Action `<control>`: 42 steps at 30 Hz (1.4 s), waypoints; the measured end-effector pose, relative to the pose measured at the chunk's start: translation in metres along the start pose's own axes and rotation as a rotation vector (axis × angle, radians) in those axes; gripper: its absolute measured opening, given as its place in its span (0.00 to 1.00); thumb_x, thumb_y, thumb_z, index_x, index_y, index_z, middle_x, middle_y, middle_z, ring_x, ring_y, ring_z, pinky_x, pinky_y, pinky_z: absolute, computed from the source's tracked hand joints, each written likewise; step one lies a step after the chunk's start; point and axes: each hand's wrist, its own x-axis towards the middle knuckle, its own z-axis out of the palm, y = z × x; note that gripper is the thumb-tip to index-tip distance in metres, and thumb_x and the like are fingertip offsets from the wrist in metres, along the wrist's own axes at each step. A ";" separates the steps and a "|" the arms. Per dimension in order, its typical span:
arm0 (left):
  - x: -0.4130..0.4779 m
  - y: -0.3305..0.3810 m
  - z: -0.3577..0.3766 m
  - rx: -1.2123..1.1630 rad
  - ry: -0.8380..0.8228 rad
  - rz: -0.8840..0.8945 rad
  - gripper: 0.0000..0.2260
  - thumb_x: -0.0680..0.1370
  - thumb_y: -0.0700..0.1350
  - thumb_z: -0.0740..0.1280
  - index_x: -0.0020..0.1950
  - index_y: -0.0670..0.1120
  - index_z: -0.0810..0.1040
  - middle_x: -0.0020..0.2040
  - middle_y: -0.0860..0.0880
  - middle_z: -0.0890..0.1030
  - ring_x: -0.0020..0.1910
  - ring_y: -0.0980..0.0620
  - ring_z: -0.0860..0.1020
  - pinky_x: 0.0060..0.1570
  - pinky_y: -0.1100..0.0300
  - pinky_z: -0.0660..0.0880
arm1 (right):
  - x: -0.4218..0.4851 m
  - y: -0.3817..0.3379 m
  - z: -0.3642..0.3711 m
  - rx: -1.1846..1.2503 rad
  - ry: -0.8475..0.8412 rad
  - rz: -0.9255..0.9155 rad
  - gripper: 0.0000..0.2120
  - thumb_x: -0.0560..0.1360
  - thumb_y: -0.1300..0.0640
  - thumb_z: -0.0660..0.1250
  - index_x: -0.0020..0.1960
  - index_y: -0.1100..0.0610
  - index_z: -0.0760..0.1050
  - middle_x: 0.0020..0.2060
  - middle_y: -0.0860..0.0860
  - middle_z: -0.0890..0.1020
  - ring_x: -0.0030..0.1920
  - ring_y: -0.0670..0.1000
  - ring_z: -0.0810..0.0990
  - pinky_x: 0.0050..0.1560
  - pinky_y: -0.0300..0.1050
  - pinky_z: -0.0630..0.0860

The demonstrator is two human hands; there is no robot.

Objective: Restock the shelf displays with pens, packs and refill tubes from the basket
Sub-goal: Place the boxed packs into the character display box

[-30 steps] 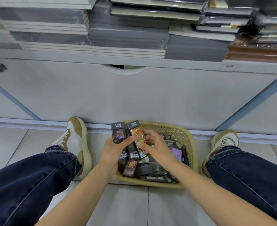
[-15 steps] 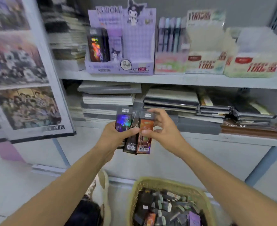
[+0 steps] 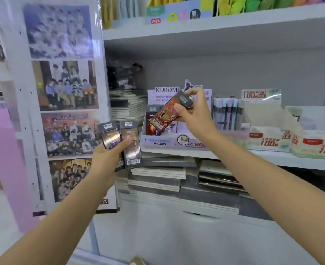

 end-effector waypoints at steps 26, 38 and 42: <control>0.032 -0.003 -0.001 -0.057 -0.086 -0.014 0.17 0.56 0.51 0.80 0.42 0.50 0.84 0.46 0.46 0.86 0.52 0.42 0.82 0.60 0.36 0.73 | 0.036 0.043 0.047 -0.646 -0.310 -0.275 0.20 0.75 0.60 0.69 0.66 0.52 0.72 0.56 0.47 0.74 0.54 0.45 0.73 0.56 0.39 0.70; 0.013 0.000 0.033 0.010 -0.205 0.002 0.11 0.69 0.43 0.76 0.49 0.45 0.83 0.46 0.44 0.86 0.49 0.44 0.84 0.55 0.47 0.79 | 0.000 0.004 0.027 -0.320 -0.212 -0.152 0.23 0.79 0.55 0.65 0.72 0.55 0.67 0.63 0.46 0.76 0.59 0.38 0.75 0.61 0.35 0.72; 0.004 0.001 0.054 0.008 -0.322 -0.007 0.22 0.61 0.49 0.78 0.53 0.44 0.83 0.50 0.42 0.85 0.54 0.41 0.82 0.63 0.40 0.73 | -0.020 0.005 0.017 -0.337 -0.294 0.014 0.24 0.77 0.57 0.68 0.71 0.55 0.69 0.55 0.44 0.79 0.55 0.42 0.79 0.58 0.39 0.76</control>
